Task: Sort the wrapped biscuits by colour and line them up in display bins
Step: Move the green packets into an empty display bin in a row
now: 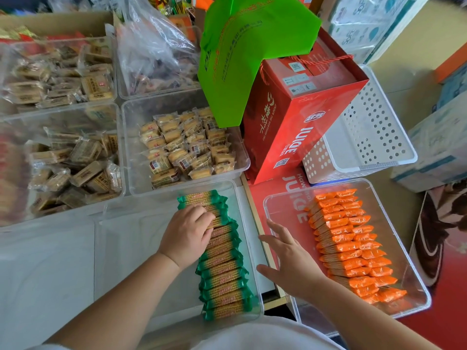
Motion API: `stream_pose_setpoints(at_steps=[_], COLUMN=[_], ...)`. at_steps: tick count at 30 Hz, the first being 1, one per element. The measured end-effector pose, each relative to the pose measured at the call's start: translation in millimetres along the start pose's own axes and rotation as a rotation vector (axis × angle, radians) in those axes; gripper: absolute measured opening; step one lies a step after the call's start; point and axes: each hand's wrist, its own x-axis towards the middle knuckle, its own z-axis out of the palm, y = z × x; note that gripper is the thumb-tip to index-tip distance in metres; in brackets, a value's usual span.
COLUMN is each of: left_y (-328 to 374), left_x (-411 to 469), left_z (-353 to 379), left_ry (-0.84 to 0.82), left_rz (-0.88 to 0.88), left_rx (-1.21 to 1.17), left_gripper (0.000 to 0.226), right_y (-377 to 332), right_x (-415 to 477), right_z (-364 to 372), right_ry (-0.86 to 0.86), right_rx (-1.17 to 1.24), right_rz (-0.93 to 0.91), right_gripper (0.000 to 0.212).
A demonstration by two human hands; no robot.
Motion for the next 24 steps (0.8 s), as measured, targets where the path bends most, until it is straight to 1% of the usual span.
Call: stream_pose_setpoints(at_steps=[8, 12, 14, 15, 16, 17, 18, 19, 20, 22, 24], left_y=[9, 10, 10, 9, 8, 8, 9, 10, 12, 13, 14], left_x=[8, 7, 5, 3, 1, -1, -3, -4, -3, 0, 1], left_z=[11, 12, 10, 9, 9, 8, 8, 8, 8, 10, 14], left_ry=[0.02, 0.049, 0.1, 0.135, 0.16, 0.164, 0.147, 0.106, 0.061, 0.014, -0.001], left_rz=[-0.06, -0.065, -0.135, -0.214, -0.323, -0.449, -0.577, -0.695, -0.799, -0.922, -0.956], left_rx=[-0.115, -0.193, -0.216, -0.207, -0.17, -0.125, -0.109, -0.141, -0.222, -0.424, -0.564], left_gripper=[0.025, 0.016, 0.017, 0.023, 0.036, 0.054, 0.074, 0.092, 0.105, 0.117, 0.119], right_y=[-2, -10, -19, -24, -29, -32, -34, -35, -35, -36, -37], right_x=[1, 2, 4, 5, 7, 8, 10, 11, 11, 12, 13], right_z=[-1, -4, -6, -7, -8, -8, -7, -7, -6, -4, -4], right_ry=[0.001, 0.036, 0.062, 0.066, 0.06, 0.049, 0.032, 0.014, -0.005, -0.026, -0.032], right_rx=[-0.003, -0.007, -0.075, -0.101, -0.11, -0.11, -0.113, -0.119, -0.121, -0.115, -0.12], right_rz=[0.017, 0.039, 0.049, 0.054, 0.06, 0.065, 0.07, 0.075, 0.083, 0.1, 0.101], right_gripper=[0.067, 0.06, 0.061, 0.062, 0.064, 0.066, 0.068, 0.069, 0.07, 0.068, 0.063])
